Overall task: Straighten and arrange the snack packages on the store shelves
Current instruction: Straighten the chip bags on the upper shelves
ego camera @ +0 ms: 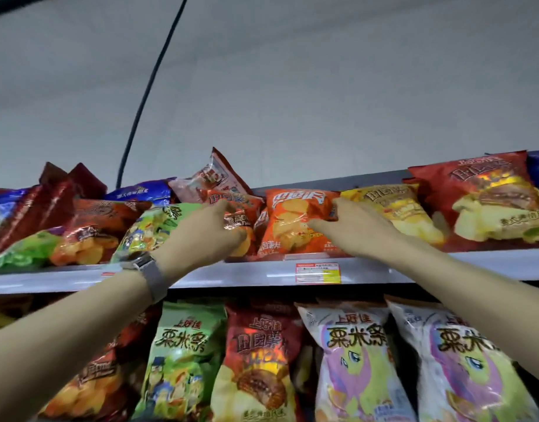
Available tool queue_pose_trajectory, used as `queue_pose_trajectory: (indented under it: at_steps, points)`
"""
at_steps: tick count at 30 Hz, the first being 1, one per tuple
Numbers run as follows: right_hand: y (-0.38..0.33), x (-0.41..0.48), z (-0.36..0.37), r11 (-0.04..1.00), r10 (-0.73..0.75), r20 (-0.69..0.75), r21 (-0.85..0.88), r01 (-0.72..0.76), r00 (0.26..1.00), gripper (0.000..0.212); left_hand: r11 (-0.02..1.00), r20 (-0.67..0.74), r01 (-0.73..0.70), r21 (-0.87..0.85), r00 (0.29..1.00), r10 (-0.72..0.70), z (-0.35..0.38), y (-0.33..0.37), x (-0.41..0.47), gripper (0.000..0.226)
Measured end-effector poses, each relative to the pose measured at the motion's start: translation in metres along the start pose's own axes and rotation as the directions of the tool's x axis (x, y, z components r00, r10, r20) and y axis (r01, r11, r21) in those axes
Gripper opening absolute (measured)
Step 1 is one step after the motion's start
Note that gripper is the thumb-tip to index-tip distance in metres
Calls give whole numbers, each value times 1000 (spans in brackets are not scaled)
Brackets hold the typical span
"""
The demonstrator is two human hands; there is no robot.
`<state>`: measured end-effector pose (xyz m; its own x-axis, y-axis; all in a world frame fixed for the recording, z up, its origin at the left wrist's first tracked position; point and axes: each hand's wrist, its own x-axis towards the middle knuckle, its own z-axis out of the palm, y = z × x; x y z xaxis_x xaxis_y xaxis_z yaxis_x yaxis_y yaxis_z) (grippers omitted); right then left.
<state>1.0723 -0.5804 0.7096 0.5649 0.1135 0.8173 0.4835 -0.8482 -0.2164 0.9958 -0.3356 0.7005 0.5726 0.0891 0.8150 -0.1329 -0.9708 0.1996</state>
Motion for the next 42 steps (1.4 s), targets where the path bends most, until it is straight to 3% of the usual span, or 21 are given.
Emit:
queue_pose_trajectory:
  at_steps: [3, 8, 10, 11, 13, 15, 16, 19, 20, 25, 29, 33, 37, 42]
  points:
    - [-8, 15, 19, 981, 136, 138, 120, -153, 981, 124, 999, -27, 43, -25, 999, -44, 1, -29, 13, 74]
    - [-14, 39, 36, 933, 222, 304, 210, -293, 926, 161, 960, 29, 214, -181, 977, -212, 13, -62, 43, 88]
    - [-15, 43, 35, 913, 244, 326, 241, -330, 913, 157, 932, 86, 260, -252, 965, -246, 18, -66, 50, 82]
    - [-15, 44, 35, 908, 244, 313, 260, -329, 918, 153, 917, 110, 277, -287, 961, -255, 20, -66, 52, 68]
    - [-16, 44, 37, 912, 203, 233, 308, -270, 951, 145, 900, 110, 275, -337, 961, -253, 24, -63, 55, 34]
    - [-17, 39, 36, 921, 146, 85, 351, -167, 986, 129, 881, 100, 262, -394, 965, -243, 30, -64, 60, 31]
    - [-16, 36, 35, 924, 133, 4, 362, -125, 991, 122, 868, 99, 245, -433, 969, -224, 34, -67, 63, 33]
    - [-13, 28, 25, 939, 141, -183, 337, -72, 973, 122, 845, 86, 226, -485, 974, -212, 56, -81, 83, 103]
    - [-11, 28, 21, 948, 148, -213, 309, -77, 966, 124, 839, 75, 223, -497, 974, -214, 65, -89, 92, 115]
    - [-2, 28, 5, 970, 178, -257, 210, -125, 950, 127, 779, -9, 141, -611, 983, -185, 51, -76, 81, 68]
    - [-7, 30, 13, 978, 185, -221, 137, -158, 958, 129, 588, -151, 41, -808, 950, -273, 33, -91, 87, 96]
    - [-26, 38, 43, 986, 143, -150, 101, -129, 978, 131, 418, -171, -9, -908, 921, -351, 13, -110, 90, 117]
    - [-57, 54, 77, 985, 98, -27, 146, -93, 995, 134, 482, -203, -35, -875, 932, -302, -5, -111, 64, 108]
    - [-91, 75, 98, 978, 140, 198, 127, -167, 970, 144, 514, -218, -54, -856, 939, -265, -11, -118, 47, 95]
